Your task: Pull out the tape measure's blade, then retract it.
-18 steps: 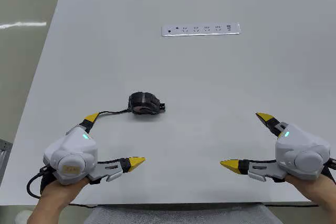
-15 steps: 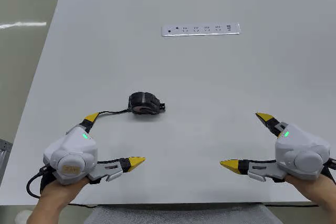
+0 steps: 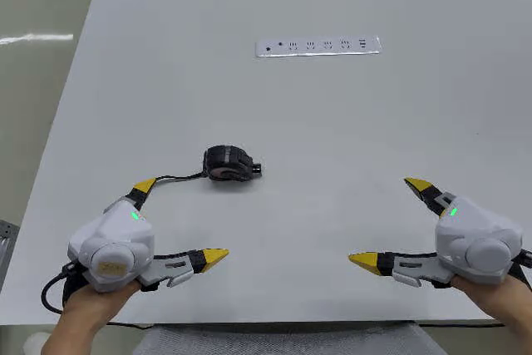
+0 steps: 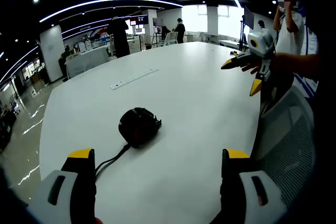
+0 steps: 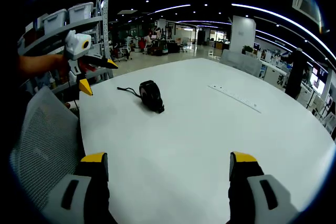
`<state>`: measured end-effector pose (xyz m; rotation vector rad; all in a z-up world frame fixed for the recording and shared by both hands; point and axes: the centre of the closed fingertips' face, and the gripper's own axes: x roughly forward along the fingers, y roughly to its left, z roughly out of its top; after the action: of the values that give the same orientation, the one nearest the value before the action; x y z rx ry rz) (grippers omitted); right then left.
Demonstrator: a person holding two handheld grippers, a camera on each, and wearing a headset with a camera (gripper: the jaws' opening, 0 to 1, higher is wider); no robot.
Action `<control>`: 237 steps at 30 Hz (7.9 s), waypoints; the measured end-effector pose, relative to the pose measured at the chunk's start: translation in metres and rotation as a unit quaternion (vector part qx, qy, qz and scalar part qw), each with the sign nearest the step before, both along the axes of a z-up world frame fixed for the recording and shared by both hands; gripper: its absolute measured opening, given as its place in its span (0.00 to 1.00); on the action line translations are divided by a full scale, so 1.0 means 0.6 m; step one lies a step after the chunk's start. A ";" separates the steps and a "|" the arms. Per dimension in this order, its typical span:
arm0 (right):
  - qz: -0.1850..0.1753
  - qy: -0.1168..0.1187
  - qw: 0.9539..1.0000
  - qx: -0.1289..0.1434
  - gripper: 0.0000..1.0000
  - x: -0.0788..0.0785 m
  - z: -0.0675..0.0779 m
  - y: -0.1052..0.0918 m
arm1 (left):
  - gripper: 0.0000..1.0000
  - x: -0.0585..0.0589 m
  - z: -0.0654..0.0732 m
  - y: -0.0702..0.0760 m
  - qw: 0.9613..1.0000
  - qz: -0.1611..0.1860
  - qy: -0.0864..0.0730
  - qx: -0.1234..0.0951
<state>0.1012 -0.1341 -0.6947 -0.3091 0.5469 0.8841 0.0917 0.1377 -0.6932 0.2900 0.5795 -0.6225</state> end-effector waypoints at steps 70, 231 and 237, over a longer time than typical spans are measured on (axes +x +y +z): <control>0.189 -0.043 0.979 -0.057 0.77 0.088 -0.009 0.052 | 0.79 0.084 -0.027 -0.013 0.988 -0.124 0.019 0.089; 0.371 -0.005 0.929 -0.019 0.11 0.179 -0.181 0.326 | 0.29 0.200 -0.134 -0.047 0.908 -0.349 0.068 0.222; 0.373 -0.003 0.928 -0.021 0.11 0.180 -0.178 0.326 | 0.29 0.200 -0.132 -0.045 0.911 -0.343 0.069 0.219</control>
<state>0.2091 0.0616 -0.8017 -0.5783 0.4401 1.6075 0.2115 0.1106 -0.7726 0.9035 0.7554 -1.1988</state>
